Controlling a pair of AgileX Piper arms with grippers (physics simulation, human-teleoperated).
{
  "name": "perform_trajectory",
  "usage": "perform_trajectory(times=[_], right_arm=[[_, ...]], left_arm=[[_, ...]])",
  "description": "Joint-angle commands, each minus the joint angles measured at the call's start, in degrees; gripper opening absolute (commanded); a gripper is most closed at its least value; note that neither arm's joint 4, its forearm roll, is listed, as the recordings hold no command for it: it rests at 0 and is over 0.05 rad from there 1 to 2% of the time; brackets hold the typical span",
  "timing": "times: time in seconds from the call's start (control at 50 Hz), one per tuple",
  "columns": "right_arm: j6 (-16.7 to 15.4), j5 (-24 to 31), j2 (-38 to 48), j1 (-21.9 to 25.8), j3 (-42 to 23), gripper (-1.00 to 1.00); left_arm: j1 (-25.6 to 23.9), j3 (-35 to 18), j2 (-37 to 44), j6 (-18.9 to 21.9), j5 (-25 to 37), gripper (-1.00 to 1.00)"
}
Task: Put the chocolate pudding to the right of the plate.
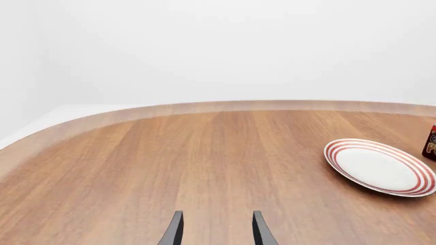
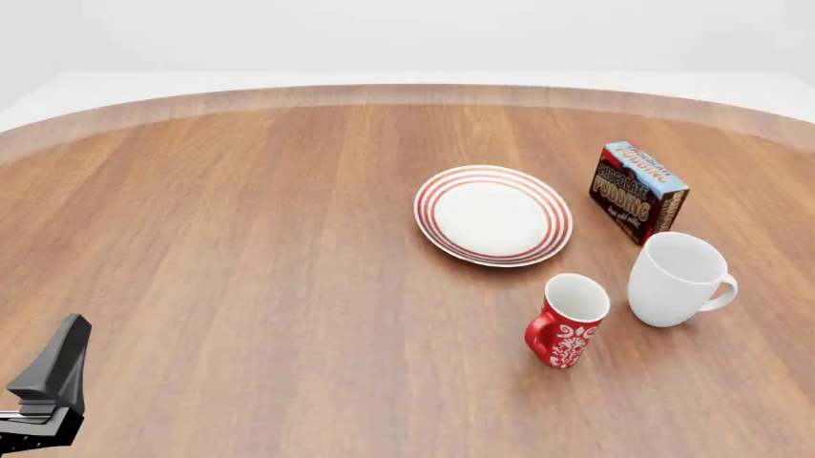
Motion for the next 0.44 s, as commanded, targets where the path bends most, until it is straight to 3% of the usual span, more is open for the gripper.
perform_trajectory(times=[0.02,0.04,0.08,0.16,0.18,0.2,0.26,0.36,0.4,0.44], right_arm=[[-2.96,6.41,-47.31,6.36,13.30,1.00],[-2.96,6.44,-47.30,6.36,13.25,1.00],[-6.13,5.75,-51.94,8.95,11.45,1.00],[-12.24,1.51,-57.86,15.78,14.94,1.00],[-13.58,-2.74,-58.88,18.08,17.77,1.00],[-13.58,-2.81,-58.91,18.08,17.88,1.00],[-16.39,-10.11,-60.74,23.05,23.00,1.00],[-15.71,-14.98,-61.06,24.63,26.76,1.00],[-14.27,-14.48,-62.06,23.50,27.33,1.00],[-10.56,-13.24,-61.80,22.29,27.05,1.00]], left_arm=[[0.00,0.00,0.00,0.00,0.00,1.00],[0.00,0.00,0.00,0.00,0.00,1.00],[0.00,0.00,0.00,0.00,0.00,1.00],[0.00,0.00,0.00,0.00,0.00,1.00],[0.00,0.00,0.00,0.00,0.00,1.00],[0.00,0.00,0.00,0.00,0.00,1.00],[0.00,0.00,0.00,0.00,0.00,1.00],[0.00,0.00,0.00,0.00,0.00,1.00],[0.00,0.00,0.00,0.00,0.00,1.00],[0.00,0.00,0.00,0.00,0.00,1.00]])
